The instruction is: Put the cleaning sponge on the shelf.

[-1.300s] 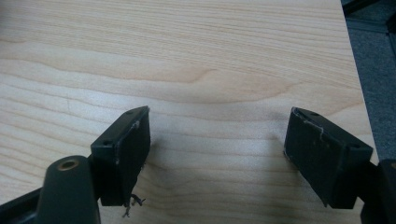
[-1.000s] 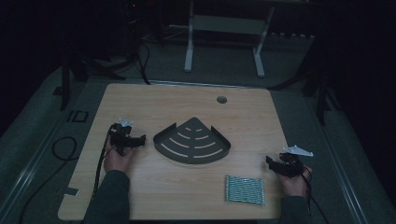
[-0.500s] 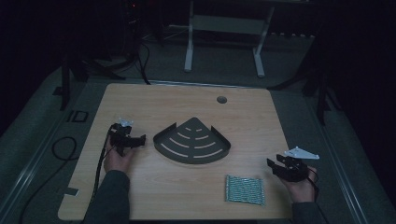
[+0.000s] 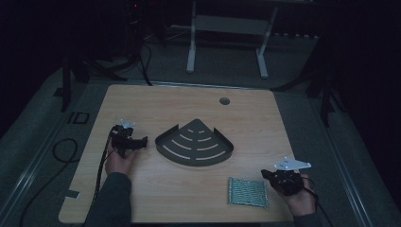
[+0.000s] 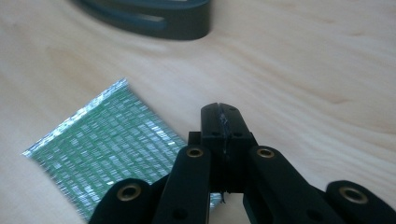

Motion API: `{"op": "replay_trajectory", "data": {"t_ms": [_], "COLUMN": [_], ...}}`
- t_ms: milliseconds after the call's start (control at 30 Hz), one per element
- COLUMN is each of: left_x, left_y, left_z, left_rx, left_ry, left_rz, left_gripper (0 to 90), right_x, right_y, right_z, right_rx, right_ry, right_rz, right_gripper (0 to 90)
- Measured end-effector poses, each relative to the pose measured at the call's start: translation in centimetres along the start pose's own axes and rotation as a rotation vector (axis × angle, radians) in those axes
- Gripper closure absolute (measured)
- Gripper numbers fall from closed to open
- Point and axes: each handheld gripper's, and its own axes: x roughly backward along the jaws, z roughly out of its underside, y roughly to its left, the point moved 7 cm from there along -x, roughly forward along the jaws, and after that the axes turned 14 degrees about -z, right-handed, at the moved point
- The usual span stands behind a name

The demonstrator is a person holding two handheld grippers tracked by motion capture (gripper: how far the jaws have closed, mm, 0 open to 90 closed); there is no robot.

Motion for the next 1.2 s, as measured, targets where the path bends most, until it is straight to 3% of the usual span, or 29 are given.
{"op": "replay_trajectory", "data": {"t_ms": [267,533,600,867,1067,1200], "left_x": [0.0,0.0,0.0,0.0,0.0,0.0], "left_y": [0.0,0.0,0.0,0.0,0.0,0.0], "left_z": [0.0,0.0,0.0,0.0,0.0,0.0], "left_rx": [0.000,0.001,0.000,0.000,0.000,0.000], "left_ry": [0.000,0.000,0.000,0.000,0.000,0.000], "left_rz": [0.000,0.000,0.000,0.000,0.000,0.000], "left_gripper": [9.2,9.2,9.2,9.2,9.2,9.2], "right_x": [-2.3,-4.1,-4.5,-4.7,-4.8,-4.8], "right_y": [2.8,4.0,4.0,3.4,2.4,1.4], "right_z": [0.8,1.1,1.4,1.4,1.1,0.9], "right_rx": [0.062,0.093,0.102,0.077,0.059,0.017], "right_ry": [0.061,0.101,0.127,0.112,0.107,0.092], "right_rz": [-0.067,-0.105,-0.094,-0.086,-0.029,0.006], "right_gripper": [89.8,89.9,89.9,89.9,89.8,89.7]}}
